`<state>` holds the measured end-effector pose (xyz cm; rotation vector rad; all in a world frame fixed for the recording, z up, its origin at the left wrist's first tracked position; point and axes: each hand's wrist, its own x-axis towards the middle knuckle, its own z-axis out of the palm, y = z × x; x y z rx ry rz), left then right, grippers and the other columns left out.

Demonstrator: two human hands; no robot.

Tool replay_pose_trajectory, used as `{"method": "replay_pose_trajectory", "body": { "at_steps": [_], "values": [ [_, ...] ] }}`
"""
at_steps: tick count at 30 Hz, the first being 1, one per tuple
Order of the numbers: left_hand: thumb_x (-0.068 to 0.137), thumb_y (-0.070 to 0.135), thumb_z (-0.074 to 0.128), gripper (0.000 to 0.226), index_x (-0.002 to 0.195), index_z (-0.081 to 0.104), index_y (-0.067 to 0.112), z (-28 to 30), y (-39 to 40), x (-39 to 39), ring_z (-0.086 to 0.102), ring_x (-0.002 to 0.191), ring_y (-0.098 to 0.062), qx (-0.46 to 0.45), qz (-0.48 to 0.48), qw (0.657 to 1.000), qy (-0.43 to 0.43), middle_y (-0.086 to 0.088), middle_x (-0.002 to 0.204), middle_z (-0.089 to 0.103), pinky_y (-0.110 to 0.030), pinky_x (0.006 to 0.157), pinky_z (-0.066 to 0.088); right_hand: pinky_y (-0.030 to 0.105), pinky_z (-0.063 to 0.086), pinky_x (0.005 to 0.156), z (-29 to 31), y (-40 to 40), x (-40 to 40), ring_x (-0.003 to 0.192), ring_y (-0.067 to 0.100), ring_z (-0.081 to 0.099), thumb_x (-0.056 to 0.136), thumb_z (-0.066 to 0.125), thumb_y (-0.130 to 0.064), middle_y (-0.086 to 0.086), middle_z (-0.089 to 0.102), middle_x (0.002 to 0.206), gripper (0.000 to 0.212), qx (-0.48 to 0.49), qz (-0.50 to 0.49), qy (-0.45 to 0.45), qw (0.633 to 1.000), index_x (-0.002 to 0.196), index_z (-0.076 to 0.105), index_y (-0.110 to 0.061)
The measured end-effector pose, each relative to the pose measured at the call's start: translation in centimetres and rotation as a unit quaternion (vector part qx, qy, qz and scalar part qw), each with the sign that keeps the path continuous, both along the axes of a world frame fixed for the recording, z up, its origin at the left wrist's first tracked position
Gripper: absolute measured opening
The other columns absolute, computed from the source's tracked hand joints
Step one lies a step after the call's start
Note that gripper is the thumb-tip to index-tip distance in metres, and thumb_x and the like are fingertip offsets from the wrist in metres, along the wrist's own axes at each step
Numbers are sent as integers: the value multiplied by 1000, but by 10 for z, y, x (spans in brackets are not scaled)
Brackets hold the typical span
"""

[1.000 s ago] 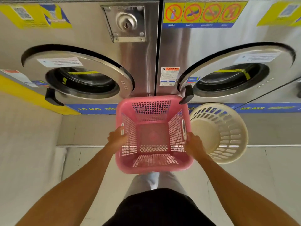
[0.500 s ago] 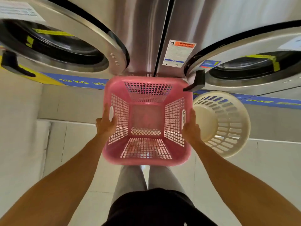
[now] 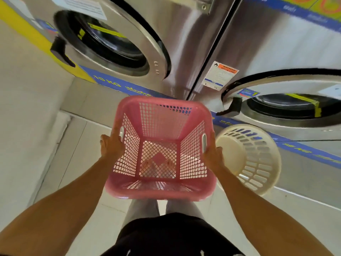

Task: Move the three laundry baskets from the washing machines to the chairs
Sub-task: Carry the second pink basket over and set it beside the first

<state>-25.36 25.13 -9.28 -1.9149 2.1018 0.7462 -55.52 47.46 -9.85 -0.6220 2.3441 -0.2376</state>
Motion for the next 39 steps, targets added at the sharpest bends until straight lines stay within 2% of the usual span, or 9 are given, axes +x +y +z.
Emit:
{"method": "replay_pose_trajectory", "body": {
  "at_steps": [7,10,16,19,22,25,30,34,39],
  "values": [
    [93,19,41,86,140,-8,73,30,24,51,61,74,-42,-34,118,991,47,-25,79,62,-52,82,55,45,50,71,36,-39,16,83,40,61,101,43,-33,19,57,101,75,-54,93,47,993,153,-7,-51],
    [92,18,47,88,142,-3,72,38,44,79,64,60,-41,-61,157,985,46,-26,78,63,-50,61,61,44,53,60,40,-53,22,64,34,60,101,31,-37,15,56,78,66,-93,162,77,979,153,-5,-53],
    [97,31,53,75,145,6,66,57,116,124,59,86,-42,-91,304,948,8,-26,104,52,-42,57,54,28,24,45,65,-96,55,52,14,44,103,35,-25,9,51,67,63,-159,327,70,929,158,10,-41],
    [98,41,49,70,147,4,64,66,158,156,55,88,-38,-79,370,926,12,-20,98,49,-41,62,50,29,31,50,66,-112,88,56,27,51,102,32,-36,16,55,70,63,-149,400,77,901,157,2,-46],
    [98,48,47,69,145,0,66,70,205,190,49,92,-36,-78,442,894,16,-17,98,46,-42,68,41,41,49,65,70,-124,132,75,37,62,102,24,-54,21,62,93,55,-142,453,73,877,153,1,-53],
    [96,48,51,78,141,-8,70,66,263,225,52,98,-40,-87,490,867,13,-20,96,56,-46,68,43,47,54,74,87,-122,186,83,40,66,101,17,-61,21,63,103,54,-150,523,77,835,152,4,-51],
    [99,29,51,83,144,-7,67,81,368,268,49,105,-42,-100,602,792,3,-23,109,54,-49,75,44,38,52,68,116,-90,281,75,36,62,104,23,-45,23,60,98,58,-155,646,102,740,157,1,-43],
    [100,12,42,83,144,-2,68,102,458,292,42,87,-33,-120,682,721,6,-13,100,40,-40,65,38,22,33,41,138,-38,351,49,16,48,106,24,-40,14,56,82,57,-176,713,85,673,158,0,-43],
    [100,12,41,83,146,-1,66,118,584,314,42,90,-33,-143,750,646,-3,-14,99,39,-35,60,37,23,40,43,146,44,439,57,18,57,106,21,-43,11,54,82,55,-196,771,37,605,156,0,-45]
  ]
}}
